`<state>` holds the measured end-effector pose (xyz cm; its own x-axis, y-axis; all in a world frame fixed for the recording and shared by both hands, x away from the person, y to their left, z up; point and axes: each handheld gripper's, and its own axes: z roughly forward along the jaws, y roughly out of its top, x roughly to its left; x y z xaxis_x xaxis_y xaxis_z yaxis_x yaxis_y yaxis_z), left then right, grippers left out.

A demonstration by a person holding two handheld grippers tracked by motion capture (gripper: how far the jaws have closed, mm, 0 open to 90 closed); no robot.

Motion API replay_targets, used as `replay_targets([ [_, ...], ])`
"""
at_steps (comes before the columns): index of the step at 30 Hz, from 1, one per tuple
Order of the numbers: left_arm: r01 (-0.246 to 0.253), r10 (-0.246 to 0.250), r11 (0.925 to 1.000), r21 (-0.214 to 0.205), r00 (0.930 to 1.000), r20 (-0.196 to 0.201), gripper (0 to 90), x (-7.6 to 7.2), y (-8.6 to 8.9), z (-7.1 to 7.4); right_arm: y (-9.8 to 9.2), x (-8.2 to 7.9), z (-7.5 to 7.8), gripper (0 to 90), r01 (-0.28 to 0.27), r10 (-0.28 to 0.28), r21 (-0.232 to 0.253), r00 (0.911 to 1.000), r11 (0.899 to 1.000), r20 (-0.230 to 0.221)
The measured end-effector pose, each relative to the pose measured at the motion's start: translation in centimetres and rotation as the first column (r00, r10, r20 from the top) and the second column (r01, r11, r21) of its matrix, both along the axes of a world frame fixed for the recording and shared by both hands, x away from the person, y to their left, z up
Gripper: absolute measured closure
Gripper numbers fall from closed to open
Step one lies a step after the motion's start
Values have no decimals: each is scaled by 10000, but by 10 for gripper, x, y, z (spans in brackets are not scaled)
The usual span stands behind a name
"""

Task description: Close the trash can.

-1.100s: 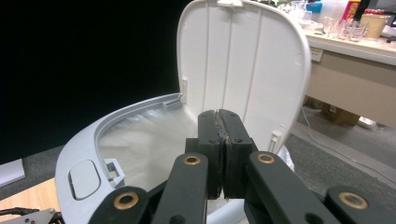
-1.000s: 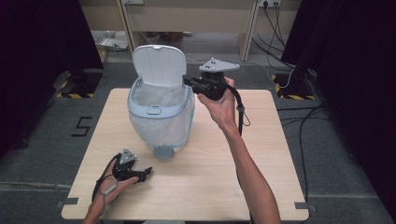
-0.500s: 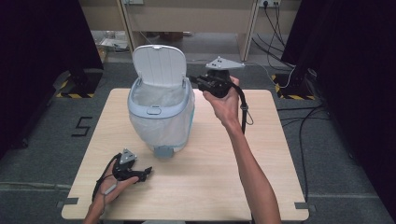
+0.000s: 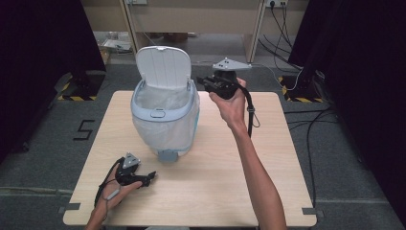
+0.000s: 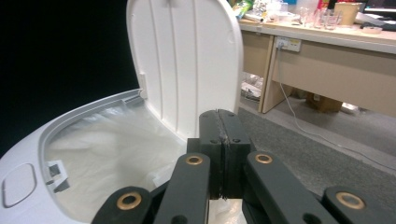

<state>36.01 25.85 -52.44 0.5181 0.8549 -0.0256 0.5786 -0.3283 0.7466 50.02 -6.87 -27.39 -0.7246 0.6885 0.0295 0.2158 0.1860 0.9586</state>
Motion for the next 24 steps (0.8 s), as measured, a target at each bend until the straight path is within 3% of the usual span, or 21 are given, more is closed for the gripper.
replay_targets([
  [7,0,0,10000,2,10000,0,132,0,0,0,-3,10,-2,897,289,-289,-25,9996,9996,-76],
  [24,3,-3,10000,-2,10000,-1,133,0,0,0,7,35,-8,897,408,-408,-25,9990,9992,-196],
])
